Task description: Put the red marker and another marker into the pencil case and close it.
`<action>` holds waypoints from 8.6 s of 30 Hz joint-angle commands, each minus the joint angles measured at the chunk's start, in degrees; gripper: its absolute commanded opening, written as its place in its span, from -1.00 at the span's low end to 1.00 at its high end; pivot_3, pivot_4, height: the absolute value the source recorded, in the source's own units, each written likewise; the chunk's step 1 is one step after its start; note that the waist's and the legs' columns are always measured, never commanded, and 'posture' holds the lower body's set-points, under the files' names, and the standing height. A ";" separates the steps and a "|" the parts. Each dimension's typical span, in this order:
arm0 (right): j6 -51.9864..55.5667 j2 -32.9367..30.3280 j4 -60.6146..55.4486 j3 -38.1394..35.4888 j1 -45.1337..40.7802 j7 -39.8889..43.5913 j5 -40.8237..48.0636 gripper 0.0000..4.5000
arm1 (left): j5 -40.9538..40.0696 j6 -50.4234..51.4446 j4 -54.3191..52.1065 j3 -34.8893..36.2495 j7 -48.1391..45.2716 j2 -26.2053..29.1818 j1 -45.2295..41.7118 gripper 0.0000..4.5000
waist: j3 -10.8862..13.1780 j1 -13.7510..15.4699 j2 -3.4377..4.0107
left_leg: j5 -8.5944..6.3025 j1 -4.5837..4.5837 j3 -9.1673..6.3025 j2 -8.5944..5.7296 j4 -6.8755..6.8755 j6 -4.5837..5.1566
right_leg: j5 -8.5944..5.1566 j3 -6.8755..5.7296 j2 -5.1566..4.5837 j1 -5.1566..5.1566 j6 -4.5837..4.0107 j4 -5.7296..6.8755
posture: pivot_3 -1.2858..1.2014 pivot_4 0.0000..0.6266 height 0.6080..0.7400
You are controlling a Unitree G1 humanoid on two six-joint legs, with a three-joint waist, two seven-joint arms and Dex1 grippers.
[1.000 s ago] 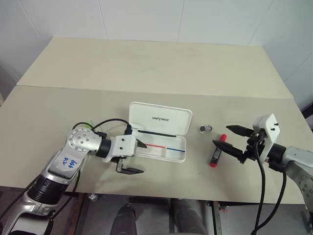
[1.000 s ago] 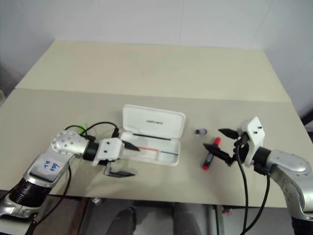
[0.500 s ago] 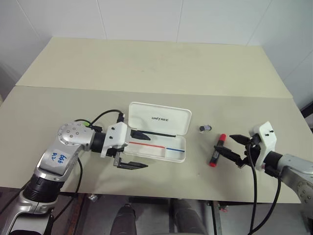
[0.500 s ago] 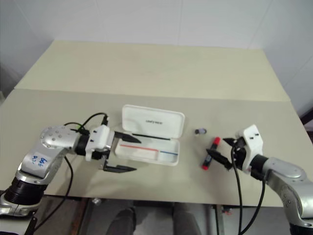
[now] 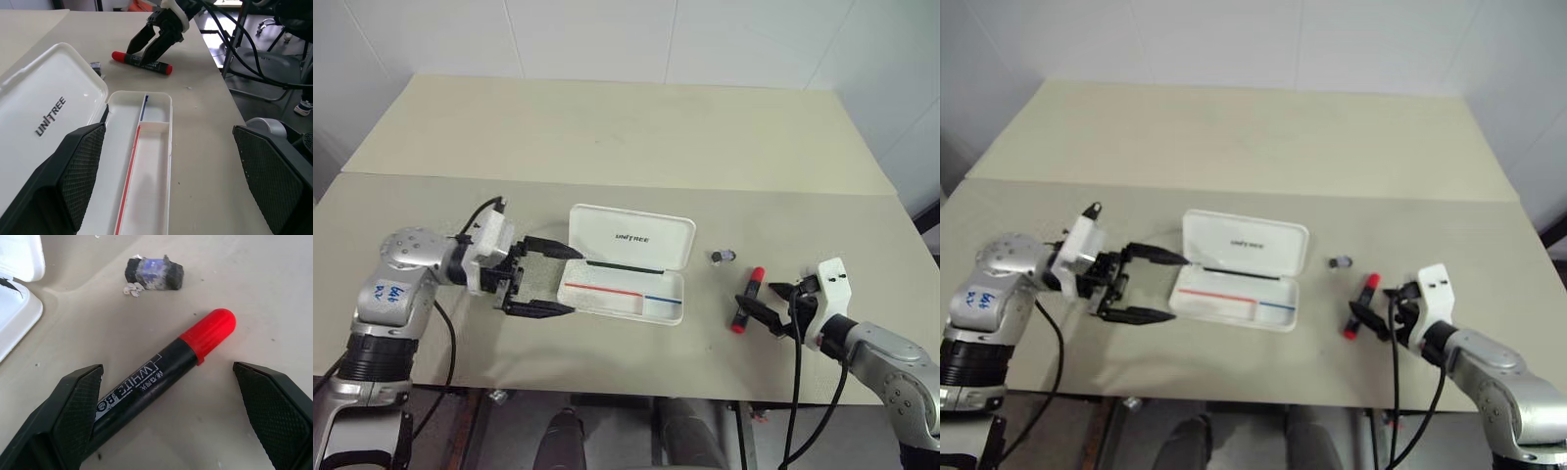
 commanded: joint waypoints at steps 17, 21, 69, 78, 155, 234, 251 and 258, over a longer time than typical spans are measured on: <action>-2.91 -3.13 2.05 3.18 -2.82 1.20 -4.47 -0.72 | 0.04 -2.29 1.57 1.96 1.11 0.99 -1.06 1.00 | -0.10 0.25 -0.18 | -0.02 -0.06 -0.01 0.01 -0.03 -0.02 | 0.01 0.00 0.00 -0.01 0.00 -0.10 | 0.03 -0.52 1.00; -4.57 -4.70 -0.05 0.87 -5.78 3.25 -2.51 -0.72 | -0.22 -2.75 3.00 2.07 0.62 0.83 -1.53 1.00 | -0.08 0.14 -0.16 | -0.02 -0.10 0.00 0.01 -0.05 -0.02 | 0.01 0.00 0.00 -0.05 0.00 -0.10 | 0.03 -0.52 1.00; -11.63 8.30 10.88 43.21 -45.00 20.19 -23.75 0.15 | 0.02 -7.81 1.80 7.54 5.56 0.60 8.16 1.00 | -0.02 -0.30 -0.04 | -0.14 -0.42 0.21 0.11 -0.14 0.00 | 0.43 -0.03 0.00 -0.84 0.74 0.40 | 0.03 -0.52 1.00; -10.58 9.15 9.35 40.86 -44.06 20.36 -22.85 0.98 | 0.97 -7.88 2.56 6.96 6.08 0.48 7.50 1.00 | -0.02 -0.29 -0.04 | -0.14 -0.43 0.21 0.12 -0.16 0.00 | 0.43 -0.03 0.00 -0.84 0.75 0.39 | 0.03 -0.52 1.00; -31.27 -9.66 20.01 14.28 -24.44 47.57 -4.62 1.00 | 22.74 40.16 -23.79 13.19 80.64 -25.45 18.66 -0.50 | -0.04 -1.31 -0.13 | -0.24 -0.15 0.32 0.10 0.90 -0.20 | 1.01 0.12 -0.01 0.28 0.28 -0.95 | 0.03 -0.52 1.00; -30.25 -11.38 10.81 6.57 -9.55 32.40 -6.01 1.00 | 16.74 11.15 -10.74 -17.19 17.49 -1.62 -7.17 0.98 | 0.12 0.12 -0.16 | -0.30 -0.19 0.39 0.11 0.55 -0.14 | 0.70 0.11 -0.02 -0.06 0.66 -0.36 | 0.03 -0.52 1.00; -47.95 -9.33 62.47 19.47 -42.86 53.94 -19.51 1.00 | 2.69 6.28 -11.26 -4.60 9.96 -2.27 1.45 0.98 | 0.15 -1.45 -0.09 | -0.30 -0.13 0.46 0.11 0.79 -0.11 | 0.91 0.16 -0.02 0.07 0.93 -0.28 | 0.03 -0.52 1.00; -54.71 -5.29 79.90 20.89 -51.46 58.95 -23.74 1.00 | -1.02 5.59 -14.45 0.74 11.04 -1.67 6.14 0.98 | 0.16 -1.71 -0.07 | -0.32 -0.15 0.45 0.11 0.63 -0.08 | 1.04 0.14 -0.02 0.01 1.19 -0.22 | 0.03 -0.52 1.00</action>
